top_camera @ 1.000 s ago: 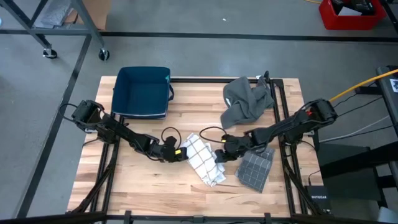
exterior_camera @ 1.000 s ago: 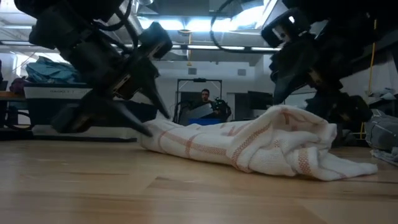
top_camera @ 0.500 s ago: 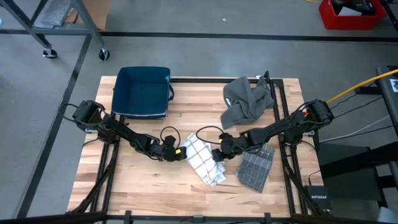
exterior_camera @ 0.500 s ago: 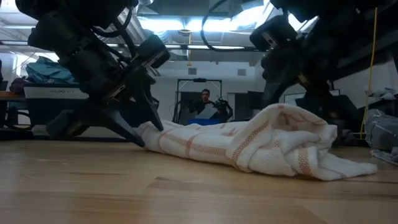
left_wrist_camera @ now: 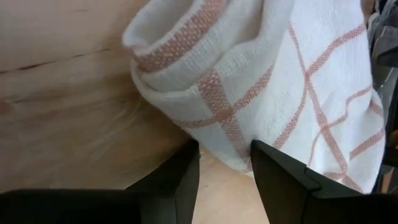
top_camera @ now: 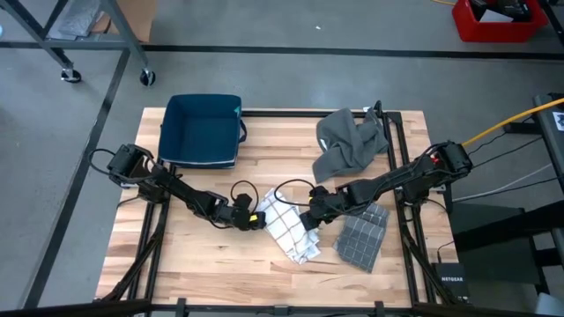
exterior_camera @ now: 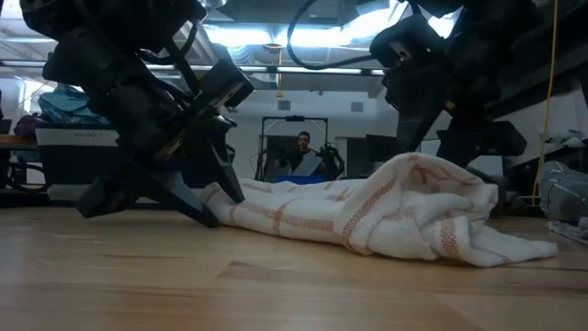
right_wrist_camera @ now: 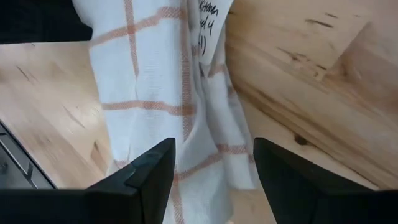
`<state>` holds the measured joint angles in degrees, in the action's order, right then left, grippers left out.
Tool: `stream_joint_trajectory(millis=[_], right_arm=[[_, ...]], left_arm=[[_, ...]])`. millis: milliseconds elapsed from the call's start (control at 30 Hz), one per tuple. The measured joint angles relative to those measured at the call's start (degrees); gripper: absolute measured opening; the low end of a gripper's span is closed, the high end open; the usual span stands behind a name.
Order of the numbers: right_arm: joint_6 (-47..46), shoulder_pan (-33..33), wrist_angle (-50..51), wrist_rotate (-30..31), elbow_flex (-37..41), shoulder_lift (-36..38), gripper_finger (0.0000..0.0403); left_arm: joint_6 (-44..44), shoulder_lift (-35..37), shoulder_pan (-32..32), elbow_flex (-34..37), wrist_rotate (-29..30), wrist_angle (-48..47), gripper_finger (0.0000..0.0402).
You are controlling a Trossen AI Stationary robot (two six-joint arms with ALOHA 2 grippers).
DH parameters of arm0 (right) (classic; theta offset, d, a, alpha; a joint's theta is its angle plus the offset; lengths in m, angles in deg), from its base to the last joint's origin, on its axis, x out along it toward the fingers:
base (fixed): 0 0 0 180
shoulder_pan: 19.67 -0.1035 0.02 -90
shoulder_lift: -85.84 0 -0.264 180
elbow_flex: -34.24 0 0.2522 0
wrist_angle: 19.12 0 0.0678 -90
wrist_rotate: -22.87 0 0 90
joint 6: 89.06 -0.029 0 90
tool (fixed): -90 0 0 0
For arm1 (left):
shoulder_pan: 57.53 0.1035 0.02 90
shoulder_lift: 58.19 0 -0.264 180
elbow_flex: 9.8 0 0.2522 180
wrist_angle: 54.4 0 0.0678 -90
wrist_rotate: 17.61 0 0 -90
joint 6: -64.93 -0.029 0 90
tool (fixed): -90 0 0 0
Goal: Fold towel
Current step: Stack the white towel on top of the gray patterned towel
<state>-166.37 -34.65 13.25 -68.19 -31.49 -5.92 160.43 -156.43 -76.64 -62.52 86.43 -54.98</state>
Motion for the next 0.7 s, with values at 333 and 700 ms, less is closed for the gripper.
stream_joint_trajectory(millis=[333, 700], right_arm=[[-2.69, 0.00, 0.03, -1.25, 0.00, 0.00, 0.0220], [-3.26, -0.04, 0.01, -1.53, 0.04, 0.00, 0.0220]], left_arm=[[1.14, -0.07, 0.09, 0.00, -0.08, 0.00, 0.0139], [1.14, -0.13, 0.13, 0.04, 0.27, 0.00, 0.0139]])
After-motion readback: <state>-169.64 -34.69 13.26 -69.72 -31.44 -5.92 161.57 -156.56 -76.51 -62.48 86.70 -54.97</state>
